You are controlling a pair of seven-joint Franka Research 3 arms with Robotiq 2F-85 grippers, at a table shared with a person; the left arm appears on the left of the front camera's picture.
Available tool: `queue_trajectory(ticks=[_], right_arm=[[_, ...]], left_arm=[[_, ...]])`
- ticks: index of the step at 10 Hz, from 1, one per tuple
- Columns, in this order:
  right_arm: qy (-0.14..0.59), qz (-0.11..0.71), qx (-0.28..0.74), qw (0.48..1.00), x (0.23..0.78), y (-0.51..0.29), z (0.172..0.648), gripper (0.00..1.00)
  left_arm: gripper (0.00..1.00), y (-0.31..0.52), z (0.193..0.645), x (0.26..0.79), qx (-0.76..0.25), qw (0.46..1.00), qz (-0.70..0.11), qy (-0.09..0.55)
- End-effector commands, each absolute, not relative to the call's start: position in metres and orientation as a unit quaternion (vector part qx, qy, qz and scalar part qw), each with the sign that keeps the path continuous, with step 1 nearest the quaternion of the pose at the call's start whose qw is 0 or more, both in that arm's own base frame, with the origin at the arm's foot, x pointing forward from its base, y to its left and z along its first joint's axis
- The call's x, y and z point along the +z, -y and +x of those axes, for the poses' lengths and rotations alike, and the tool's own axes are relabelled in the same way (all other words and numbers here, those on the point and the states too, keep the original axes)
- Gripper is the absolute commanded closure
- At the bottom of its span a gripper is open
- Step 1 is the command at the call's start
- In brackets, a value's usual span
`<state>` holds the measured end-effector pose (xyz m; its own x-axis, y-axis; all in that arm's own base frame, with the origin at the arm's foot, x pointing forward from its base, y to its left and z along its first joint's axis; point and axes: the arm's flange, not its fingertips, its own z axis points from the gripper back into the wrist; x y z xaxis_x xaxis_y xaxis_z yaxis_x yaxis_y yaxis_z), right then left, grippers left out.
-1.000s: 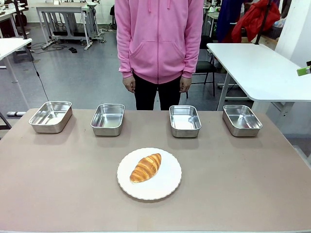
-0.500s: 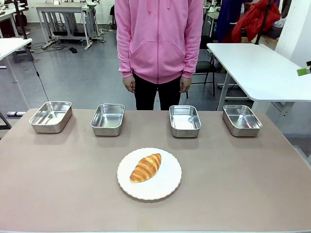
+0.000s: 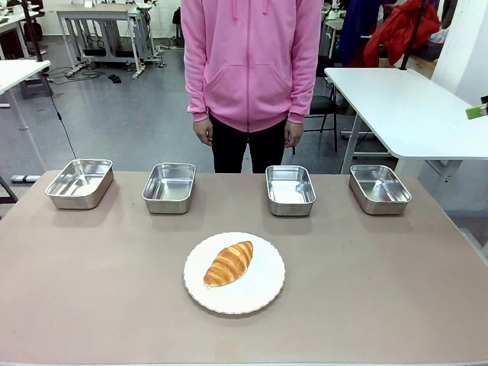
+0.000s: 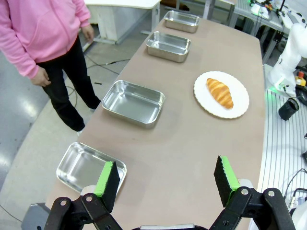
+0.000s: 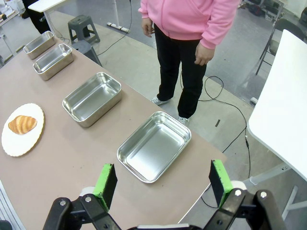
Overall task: Place the bread in the container.
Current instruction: Place the Butter Roll into the Airtight Container indicated by the human.
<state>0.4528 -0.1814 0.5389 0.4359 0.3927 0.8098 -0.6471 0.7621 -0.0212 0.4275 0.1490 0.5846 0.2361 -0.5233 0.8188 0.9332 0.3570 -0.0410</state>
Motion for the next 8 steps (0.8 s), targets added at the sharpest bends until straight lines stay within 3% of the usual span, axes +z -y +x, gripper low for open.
queue_trajectory(ticks=[1,8], right_arm=[[0.441,0.153,0.310,0.828,0.5401,0.1809,0.4552,0.00],[0.441,0.153,0.310,0.828,0.5401,0.1809,0.4552,0.00]], left_arm=[[0.00,-0.1496,0.4259,0.5854,-0.500,0.731,-0.278,0.372],[0.00,-0.1496,0.4259,0.5854,-0.500,0.731,-0.278,0.372]])
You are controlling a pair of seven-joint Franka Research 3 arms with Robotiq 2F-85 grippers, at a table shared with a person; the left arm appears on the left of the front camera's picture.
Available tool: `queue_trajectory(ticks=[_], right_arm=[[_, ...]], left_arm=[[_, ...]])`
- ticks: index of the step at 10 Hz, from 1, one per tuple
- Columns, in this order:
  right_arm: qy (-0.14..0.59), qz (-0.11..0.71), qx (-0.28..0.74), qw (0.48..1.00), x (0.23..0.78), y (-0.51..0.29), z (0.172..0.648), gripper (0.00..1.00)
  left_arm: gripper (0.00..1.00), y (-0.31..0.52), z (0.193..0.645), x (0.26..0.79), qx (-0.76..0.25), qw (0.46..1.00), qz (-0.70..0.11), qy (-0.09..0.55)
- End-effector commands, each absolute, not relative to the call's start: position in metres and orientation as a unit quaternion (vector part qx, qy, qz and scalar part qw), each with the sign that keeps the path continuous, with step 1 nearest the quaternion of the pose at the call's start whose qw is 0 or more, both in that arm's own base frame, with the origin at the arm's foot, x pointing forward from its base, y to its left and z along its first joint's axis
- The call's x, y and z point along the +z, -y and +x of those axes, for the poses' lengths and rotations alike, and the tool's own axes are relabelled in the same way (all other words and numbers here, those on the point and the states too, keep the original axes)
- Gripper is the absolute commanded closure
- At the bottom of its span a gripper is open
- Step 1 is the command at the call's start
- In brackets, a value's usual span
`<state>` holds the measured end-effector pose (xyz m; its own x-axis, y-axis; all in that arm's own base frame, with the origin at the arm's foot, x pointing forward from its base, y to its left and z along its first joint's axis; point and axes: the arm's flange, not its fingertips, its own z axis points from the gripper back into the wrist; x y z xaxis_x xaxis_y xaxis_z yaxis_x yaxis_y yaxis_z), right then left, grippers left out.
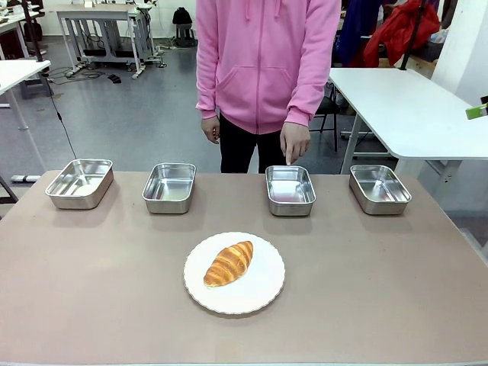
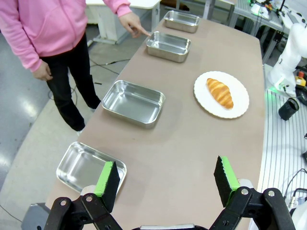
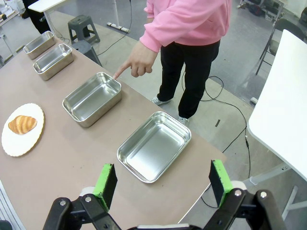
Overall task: Place the bread in the container.
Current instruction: Place the Butter Roll into the Airtight Container indicated by the human.
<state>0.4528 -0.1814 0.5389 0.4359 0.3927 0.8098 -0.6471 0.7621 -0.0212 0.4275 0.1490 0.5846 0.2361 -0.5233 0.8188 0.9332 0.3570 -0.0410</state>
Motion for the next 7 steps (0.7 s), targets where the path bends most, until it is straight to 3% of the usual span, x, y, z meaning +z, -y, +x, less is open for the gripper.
queue_trajectory(ticks=[1,7], right_arm=[[0.441,0.153,0.310,0.828,0.5401,0.1809,0.4552,0.00],[0.441,0.153,0.310,0.828,0.5401,0.1809,0.4552,0.00]], left_arm=[[0.00,-0.1496,0.4259,0.5854,-0.500,0.731,-0.278,0.372],[0.00,-0.1496,0.4259,0.5854,-0.500,0.731,-0.278,0.372]])
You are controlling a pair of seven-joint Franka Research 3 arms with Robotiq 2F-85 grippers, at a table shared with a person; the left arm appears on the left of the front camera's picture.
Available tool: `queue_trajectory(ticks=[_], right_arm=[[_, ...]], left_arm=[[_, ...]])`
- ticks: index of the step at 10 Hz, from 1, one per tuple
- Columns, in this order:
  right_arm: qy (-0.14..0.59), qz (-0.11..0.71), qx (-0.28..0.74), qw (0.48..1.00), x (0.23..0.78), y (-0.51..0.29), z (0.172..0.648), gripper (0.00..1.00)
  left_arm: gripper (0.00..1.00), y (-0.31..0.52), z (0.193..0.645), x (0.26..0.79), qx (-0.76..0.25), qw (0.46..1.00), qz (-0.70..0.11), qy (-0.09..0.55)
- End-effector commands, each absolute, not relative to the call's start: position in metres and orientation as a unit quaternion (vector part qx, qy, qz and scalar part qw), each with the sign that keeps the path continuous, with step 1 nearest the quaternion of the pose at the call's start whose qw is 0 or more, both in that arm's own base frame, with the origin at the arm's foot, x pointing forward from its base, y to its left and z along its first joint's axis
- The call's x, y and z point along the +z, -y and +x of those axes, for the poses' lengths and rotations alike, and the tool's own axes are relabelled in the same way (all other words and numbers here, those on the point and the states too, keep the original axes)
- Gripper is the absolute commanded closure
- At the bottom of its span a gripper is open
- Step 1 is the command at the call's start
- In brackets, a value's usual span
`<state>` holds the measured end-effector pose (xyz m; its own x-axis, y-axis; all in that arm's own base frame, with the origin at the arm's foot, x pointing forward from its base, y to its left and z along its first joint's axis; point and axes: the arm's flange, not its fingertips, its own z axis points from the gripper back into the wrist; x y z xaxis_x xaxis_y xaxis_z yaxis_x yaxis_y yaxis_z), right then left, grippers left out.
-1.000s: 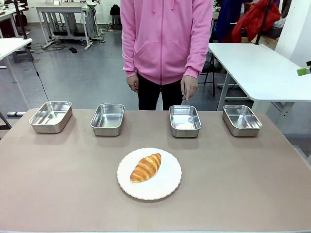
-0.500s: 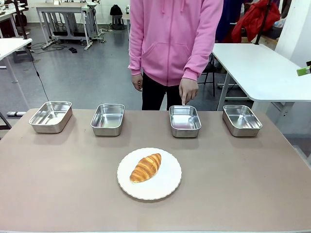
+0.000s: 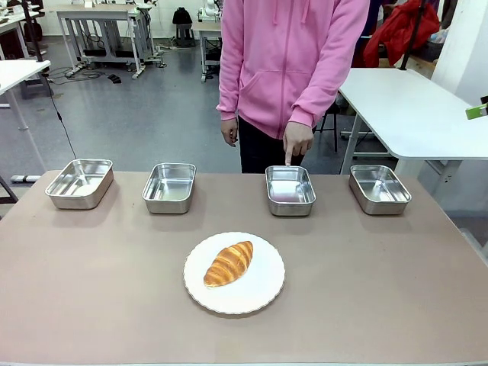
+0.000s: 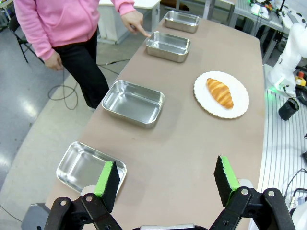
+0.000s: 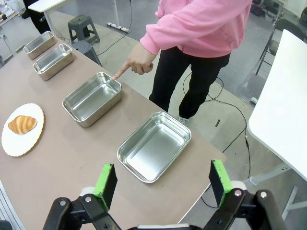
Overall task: Place the bread in the container.
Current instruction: Place the Butter Roll into the Airtight Container indicated by the human.
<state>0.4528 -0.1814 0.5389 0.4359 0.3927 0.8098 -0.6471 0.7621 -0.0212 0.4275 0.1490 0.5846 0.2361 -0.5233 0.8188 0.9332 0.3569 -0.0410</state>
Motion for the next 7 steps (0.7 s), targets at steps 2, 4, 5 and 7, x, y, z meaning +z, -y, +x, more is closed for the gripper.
queue_trajectory(ticks=[2,4,5,7], right_arm=[[0.441,0.153,0.310,0.828,0.5401,0.1809,0.4552,0.00],[0.441,0.153,0.310,0.828,0.5401,0.1809,0.4552,0.00],[0.441,0.153,0.310,0.828,0.5401,0.1809,0.4552,0.00],[0.441,0.153,0.310,0.828,0.5401,0.1809,0.4552,0.00]], left_arm=[[0.00,-0.1496,0.4259,0.5854,-0.500,0.731,-0.278,0.372],[0.00,-0.1496,0.4259,0.5854,-0.500,0.731,-0.278,0.372],[0.00,-0.1496,0.4259,0.5854,-0.500,0.731,-0.278,0.372],[0.00,-0.1496,0.4259,0.5854,-0.500,0.731,-0.278,0.372]])
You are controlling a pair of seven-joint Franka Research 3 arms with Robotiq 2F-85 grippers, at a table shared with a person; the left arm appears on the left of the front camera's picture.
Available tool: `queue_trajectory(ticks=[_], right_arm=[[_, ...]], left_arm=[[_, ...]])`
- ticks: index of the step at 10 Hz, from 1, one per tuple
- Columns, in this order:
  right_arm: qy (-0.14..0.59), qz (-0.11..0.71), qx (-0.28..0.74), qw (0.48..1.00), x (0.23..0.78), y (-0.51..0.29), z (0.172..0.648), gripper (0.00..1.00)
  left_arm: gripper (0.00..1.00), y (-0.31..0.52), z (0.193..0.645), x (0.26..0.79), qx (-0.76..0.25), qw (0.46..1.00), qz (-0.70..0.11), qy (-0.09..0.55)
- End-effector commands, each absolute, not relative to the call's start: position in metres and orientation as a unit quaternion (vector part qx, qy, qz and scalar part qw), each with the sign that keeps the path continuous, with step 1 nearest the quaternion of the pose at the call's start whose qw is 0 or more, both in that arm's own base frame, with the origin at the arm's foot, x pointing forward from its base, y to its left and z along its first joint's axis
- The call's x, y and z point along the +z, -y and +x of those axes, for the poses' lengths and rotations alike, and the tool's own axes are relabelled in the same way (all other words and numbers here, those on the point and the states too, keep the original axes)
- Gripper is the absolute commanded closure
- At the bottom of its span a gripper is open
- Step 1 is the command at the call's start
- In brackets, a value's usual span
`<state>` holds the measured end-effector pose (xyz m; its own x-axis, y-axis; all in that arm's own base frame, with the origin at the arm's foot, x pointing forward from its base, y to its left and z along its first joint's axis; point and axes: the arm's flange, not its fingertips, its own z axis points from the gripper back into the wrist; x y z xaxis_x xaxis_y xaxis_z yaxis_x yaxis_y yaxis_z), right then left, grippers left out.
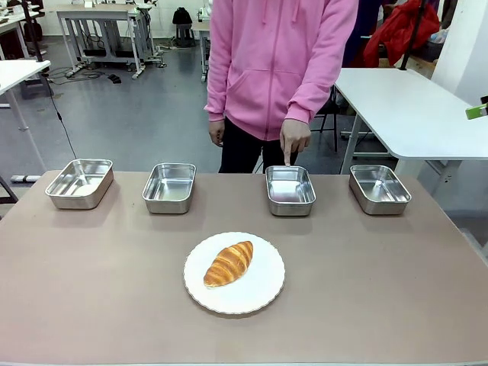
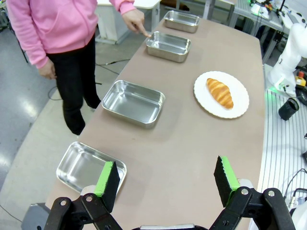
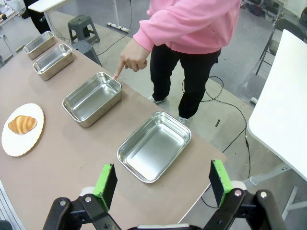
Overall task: Place the bread in the container.
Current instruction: Place the Butter Roll into the Airtight Container indicated by the human.
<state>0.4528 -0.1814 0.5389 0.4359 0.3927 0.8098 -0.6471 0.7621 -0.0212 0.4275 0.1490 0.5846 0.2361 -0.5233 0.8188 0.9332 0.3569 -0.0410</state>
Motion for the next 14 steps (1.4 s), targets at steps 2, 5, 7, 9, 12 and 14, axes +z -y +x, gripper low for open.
queue_trajectory(ticks=[2,5,7,9,12,14], right_arm=[[0.441,0.153,0.310,0.828,0.540,0.181,0.455,0.00],[0.415,0.141,0.351,0.828,0.577,0.164,0.459,0.00],[0.367,0.165,0.403,0.822,0.608,0.121,0.471,0.00],[0.297,0.185,0.454,0.819,0.615,0.065,0.472,0.00],[0.202,0.188,0.555,0.785,0.577,-0.035,0.426,0.00],[0.170,0.213,0.554,0.787,0.547,-0.078,0.410,0.00]], left_arm=[[0.00,-0.150,0.426,0.585,-0.500,0.731,-0.278,0.372],[0.00,-0.150,0.426,0.585,-0.500,0.731,-0.278,0.372],[0.00,-0.150,0.426,0.585,-0.500,0.731,-0.278,0.372],[0.00,-0.150,0.426,0.585,-0.500,0.731,-0.278,0.372],[0.00,-0.150,0.426,0.585,-0.500,0.731,-0.278,0.372],[0.00,-0.150,0.426,0.585,-0.500,0.731,-0.278,0.372]])
